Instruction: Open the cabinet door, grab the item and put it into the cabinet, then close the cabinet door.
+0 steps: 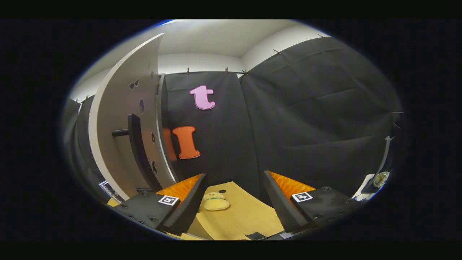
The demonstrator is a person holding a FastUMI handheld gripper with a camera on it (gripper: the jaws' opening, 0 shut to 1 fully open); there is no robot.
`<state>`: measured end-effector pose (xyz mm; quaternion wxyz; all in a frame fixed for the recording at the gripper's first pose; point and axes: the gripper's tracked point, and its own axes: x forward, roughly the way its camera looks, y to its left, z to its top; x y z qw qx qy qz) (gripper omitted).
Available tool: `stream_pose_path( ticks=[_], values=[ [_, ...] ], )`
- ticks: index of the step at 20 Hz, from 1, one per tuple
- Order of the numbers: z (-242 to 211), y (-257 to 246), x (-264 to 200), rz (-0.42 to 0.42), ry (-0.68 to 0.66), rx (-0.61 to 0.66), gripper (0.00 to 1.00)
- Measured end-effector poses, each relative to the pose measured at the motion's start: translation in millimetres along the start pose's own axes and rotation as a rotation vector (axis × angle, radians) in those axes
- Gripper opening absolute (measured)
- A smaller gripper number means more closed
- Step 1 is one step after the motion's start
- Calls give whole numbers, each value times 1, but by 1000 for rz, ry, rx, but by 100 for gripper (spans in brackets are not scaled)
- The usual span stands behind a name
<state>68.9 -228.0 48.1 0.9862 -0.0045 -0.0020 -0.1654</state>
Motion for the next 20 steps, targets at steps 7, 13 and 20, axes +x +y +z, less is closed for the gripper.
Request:
stream_pose_path(
  ticks=[7,13,20],
  values=[
    [-3,13,1,-4,10,-29,97],
    [1,18,-7,-55,7,-89,96],
    [-4,46,-24,-70,0,-83,96]
  ],
)
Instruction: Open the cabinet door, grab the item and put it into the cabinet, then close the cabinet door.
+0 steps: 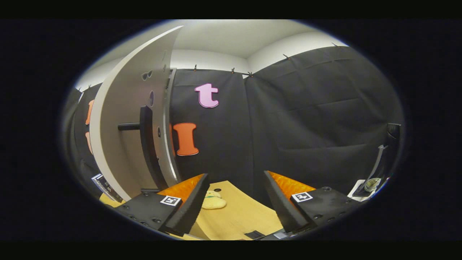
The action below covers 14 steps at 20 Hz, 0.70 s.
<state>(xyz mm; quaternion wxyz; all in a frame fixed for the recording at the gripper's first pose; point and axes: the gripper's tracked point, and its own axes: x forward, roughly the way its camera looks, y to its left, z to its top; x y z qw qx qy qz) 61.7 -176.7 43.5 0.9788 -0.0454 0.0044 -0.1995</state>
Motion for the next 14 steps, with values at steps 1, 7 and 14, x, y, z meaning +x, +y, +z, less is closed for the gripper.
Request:
stream_pose_path(
  ticks=[1,7,14],
  values=[
    [0,6,-3,4,-3,1,96],
    [-5,55,-22,49,-13,9,96],
    [-14,126,-35,149,5,20,97]
  ],
)
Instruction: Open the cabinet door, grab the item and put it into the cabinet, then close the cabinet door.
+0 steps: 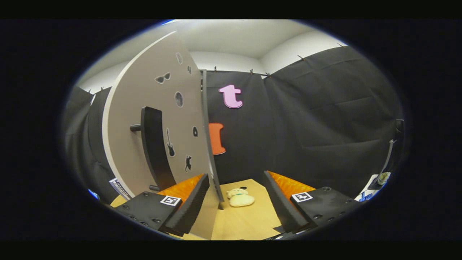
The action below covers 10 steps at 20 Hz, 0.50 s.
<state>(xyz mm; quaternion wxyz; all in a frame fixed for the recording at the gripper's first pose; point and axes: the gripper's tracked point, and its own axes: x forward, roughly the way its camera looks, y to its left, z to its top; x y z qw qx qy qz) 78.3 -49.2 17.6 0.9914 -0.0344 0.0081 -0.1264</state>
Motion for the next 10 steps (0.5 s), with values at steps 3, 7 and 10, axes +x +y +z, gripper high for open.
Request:
stream_pose_path(
  ticks=[3,7,10],
  values=[
    [-6,28,2,46,13,19,97],
    [-7,62,12,105,18,-1,97],
    [-9,89,20,152,17,-5,97]
  ],
)
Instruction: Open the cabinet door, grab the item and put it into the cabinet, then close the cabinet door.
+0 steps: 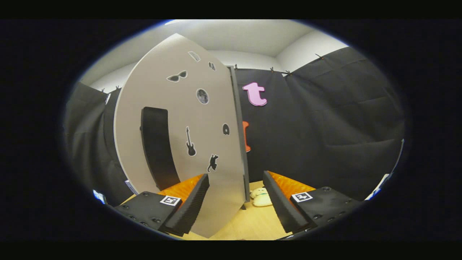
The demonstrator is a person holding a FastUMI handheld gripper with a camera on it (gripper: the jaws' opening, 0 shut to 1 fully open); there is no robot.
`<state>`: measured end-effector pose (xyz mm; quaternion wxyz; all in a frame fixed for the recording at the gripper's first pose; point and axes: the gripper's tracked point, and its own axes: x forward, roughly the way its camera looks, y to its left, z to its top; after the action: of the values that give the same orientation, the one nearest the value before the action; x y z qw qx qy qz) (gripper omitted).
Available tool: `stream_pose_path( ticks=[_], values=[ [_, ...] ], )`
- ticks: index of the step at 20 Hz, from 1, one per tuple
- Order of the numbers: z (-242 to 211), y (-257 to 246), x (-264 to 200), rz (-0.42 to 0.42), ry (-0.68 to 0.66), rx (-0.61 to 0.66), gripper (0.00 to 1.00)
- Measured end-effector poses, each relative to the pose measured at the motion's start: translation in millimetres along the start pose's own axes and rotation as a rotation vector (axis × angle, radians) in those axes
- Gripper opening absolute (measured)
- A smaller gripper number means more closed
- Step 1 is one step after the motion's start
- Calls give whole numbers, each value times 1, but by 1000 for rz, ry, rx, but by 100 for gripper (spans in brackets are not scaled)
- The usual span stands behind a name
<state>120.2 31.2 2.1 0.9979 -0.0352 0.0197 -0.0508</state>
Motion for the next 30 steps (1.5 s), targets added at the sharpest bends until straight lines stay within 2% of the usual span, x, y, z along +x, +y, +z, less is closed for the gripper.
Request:
stream_pose_path(
  ticks=[5,12,16,19,30],
  values=[
    [-4,36,25,78,21,28,97],
    [-4,56,11,194,58,-14,97],
    [-11,89,16,277,86,-31,97],
    [-13,92,23,265,82,-63,95],
    [-19,108,46,289,107,-106,95]
  ],
)
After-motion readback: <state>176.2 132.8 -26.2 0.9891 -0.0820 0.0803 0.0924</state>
